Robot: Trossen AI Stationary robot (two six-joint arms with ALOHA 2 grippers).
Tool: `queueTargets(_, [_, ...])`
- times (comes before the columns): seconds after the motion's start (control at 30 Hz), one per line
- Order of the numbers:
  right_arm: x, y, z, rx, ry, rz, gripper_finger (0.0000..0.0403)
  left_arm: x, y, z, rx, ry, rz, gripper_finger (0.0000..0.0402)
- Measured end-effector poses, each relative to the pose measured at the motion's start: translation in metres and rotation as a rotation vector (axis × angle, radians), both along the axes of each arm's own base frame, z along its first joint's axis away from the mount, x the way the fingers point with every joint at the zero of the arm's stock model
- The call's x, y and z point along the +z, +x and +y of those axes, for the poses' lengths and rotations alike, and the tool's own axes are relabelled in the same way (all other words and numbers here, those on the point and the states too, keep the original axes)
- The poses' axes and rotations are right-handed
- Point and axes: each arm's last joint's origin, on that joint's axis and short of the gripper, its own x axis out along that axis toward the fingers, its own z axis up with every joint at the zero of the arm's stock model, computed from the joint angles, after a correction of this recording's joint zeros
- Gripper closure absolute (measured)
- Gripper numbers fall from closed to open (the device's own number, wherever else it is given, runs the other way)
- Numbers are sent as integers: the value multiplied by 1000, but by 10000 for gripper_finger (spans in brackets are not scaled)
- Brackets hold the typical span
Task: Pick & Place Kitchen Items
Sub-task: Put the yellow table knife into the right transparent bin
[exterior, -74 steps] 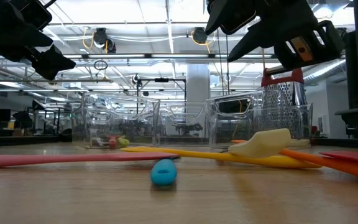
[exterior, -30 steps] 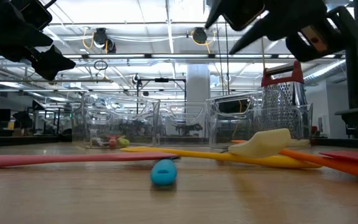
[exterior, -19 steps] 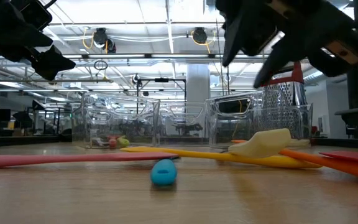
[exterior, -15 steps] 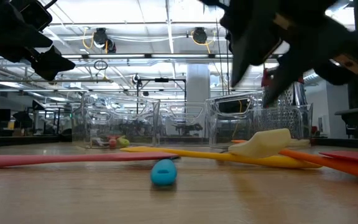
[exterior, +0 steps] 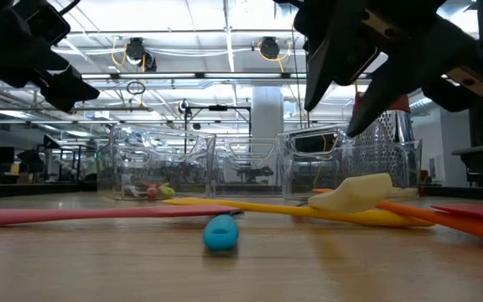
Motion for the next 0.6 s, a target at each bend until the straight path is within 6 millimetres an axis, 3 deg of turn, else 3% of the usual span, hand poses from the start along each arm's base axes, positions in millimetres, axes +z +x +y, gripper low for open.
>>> queueTargets(0.47, [0,0,-1,-7,-23,-2,280,0,0,0,0,-1,1,96])
queueTargets(0.6, [-9,1,-1,-12,-32,26,275,0,0,0,0,-1,0,96])
